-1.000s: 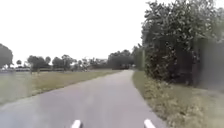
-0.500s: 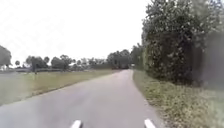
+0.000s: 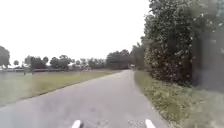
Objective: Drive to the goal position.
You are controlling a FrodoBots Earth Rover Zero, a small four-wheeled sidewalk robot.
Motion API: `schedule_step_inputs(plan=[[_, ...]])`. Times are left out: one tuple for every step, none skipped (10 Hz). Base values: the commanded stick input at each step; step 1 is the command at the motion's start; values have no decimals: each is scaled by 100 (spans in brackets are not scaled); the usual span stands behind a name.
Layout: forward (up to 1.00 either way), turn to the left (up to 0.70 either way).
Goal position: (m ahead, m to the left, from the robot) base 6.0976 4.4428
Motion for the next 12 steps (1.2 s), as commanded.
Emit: schedule_step_inputs(plan=[[85, 0], [85, 0], [85, 0], [85, 0], [85, 0], [85, 0], [85, 0], [85, 0], [85, 0], [85, 0], [85, 0], [85, 0]])
